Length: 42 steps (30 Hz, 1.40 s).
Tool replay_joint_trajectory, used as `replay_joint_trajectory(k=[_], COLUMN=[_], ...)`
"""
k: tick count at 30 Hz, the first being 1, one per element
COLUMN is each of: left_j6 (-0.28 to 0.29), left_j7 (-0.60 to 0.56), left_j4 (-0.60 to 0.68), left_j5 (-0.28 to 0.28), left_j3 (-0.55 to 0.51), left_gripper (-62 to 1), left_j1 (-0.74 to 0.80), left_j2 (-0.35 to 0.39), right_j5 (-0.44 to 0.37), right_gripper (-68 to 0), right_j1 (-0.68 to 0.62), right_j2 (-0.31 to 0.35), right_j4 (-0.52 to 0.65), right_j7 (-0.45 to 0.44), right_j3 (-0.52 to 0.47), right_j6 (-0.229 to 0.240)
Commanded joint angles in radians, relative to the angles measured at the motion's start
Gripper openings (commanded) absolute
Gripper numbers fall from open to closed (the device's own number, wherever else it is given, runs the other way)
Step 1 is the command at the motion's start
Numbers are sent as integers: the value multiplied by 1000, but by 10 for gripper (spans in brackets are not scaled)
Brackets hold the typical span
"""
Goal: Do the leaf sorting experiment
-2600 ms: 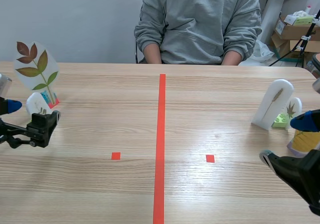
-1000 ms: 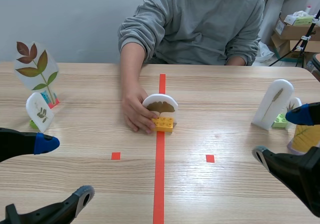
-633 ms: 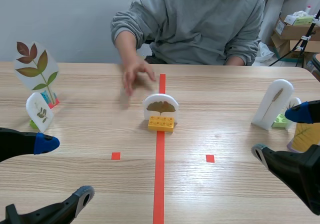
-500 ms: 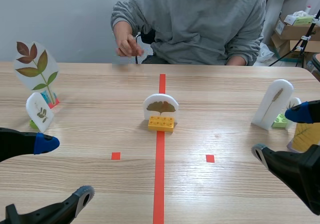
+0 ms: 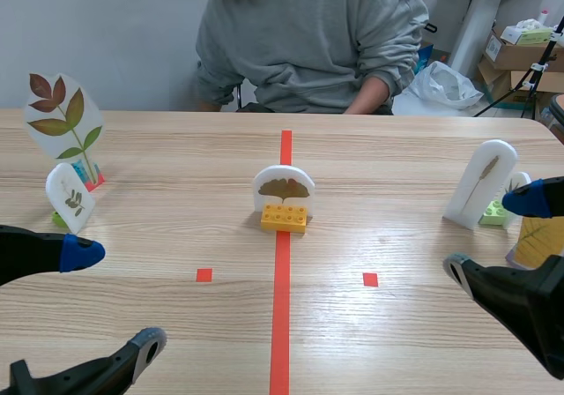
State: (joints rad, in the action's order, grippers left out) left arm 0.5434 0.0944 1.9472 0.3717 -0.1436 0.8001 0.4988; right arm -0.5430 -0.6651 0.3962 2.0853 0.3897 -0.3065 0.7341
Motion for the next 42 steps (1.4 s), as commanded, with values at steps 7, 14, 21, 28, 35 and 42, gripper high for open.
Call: replay_joint_trajectory(k=[7,14,21,28,35,42], left_j6=[-2,-2,-2,-1,-1,-2], left_j7=[-14,-14,-14,-14,-14,-14], left_j4=[3,3,3,3,2,2], left_j5=[9,9,9,10,9,6], left_j3=[-1,-1,-1,-1,-1,-1], left_gripper=[14,14,14,14,14,14], left_j1=[-5,-5,-5,-5,-5,-6], left_j2=[-5,-5,-5,-5,-5,-5], right_j5=[-10,19,42,42,99,101], right_gripper=[-150,-150,-150,-150,-150,-150], right_j1=[3,3,3,21,195,532], right_j2=[13,13,13,13,17,97], right_j4=[0,0,0,0,-48,-364], right_j7=[-11,-10,-11,58,114,114], right_j3=[-8,-8,-8,-8,-5,195], right_j6=[11,11,11,11,11,11])
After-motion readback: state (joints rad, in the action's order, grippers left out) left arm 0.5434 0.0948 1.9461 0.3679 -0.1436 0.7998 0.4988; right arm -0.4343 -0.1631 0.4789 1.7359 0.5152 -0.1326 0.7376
